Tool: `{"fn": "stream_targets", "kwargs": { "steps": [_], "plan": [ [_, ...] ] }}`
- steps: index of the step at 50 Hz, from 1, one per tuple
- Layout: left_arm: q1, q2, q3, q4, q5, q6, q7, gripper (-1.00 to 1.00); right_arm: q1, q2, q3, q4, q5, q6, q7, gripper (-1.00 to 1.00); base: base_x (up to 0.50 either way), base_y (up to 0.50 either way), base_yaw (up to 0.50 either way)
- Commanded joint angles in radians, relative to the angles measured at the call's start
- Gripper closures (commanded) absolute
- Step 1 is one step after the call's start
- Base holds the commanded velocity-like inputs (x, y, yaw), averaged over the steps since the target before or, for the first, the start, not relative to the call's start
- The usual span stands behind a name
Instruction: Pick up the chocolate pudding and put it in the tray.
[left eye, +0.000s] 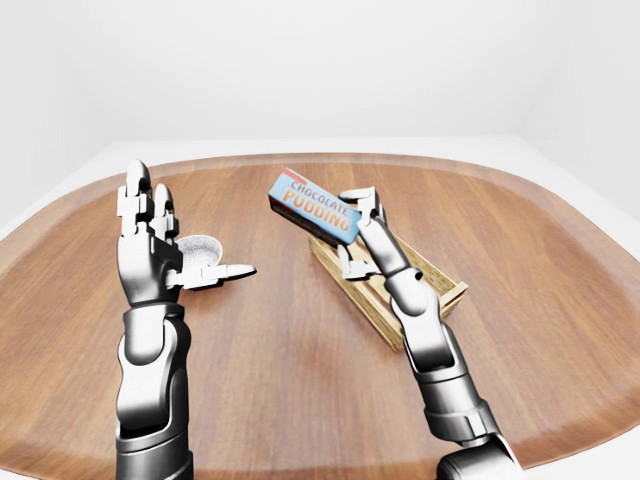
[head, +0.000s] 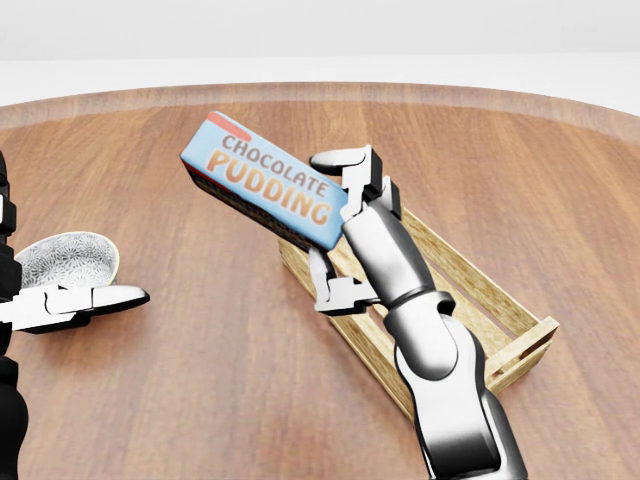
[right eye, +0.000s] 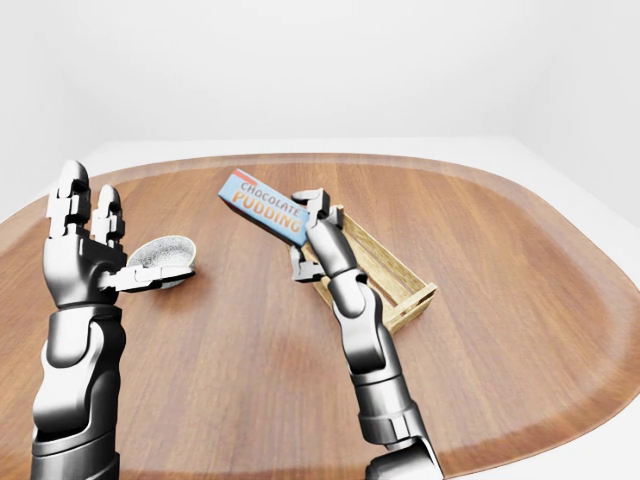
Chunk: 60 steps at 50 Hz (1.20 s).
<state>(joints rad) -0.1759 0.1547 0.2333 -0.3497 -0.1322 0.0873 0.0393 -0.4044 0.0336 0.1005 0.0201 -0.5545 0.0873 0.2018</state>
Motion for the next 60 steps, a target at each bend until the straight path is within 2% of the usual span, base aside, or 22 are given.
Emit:
{"fn": "stream_targets", "kwargs": {
  "steps": [1,15,40,60],
  "plan": [
    [-0.002,-0.005,0.011,0.006,-0.037,0.0,-0.008,-1.0,0.01,-0.034,-0.039,-0.045,0.094,0.0,-0.014,1.0,0.0,0.0,0.0],
    [-0.001,-0.004,0.014,-0.013,-0.04,0.0,-0.007,-1.0,0.021,-0.081,-0.083,-0.128,0.125,0.0,0.013,1.0,0.0,0.0,0.0],
    [-0.006,-0.003,0.012,-0.003,-0.038,0.0,-0.005,-1.0,0.05,-0.161,-0.173,-0.163,0.196,0.0,0.002,1.0,0.0,0.0,0.0],
    [-0.001,-0.006,0.009,0.008,-0.032,0.0,-0.008,-1.0,0.089,-0.195,-0.22,-0.219,0.241,0.0,0.006,1.0,0.0,0.0,0.0]
  ]
}}
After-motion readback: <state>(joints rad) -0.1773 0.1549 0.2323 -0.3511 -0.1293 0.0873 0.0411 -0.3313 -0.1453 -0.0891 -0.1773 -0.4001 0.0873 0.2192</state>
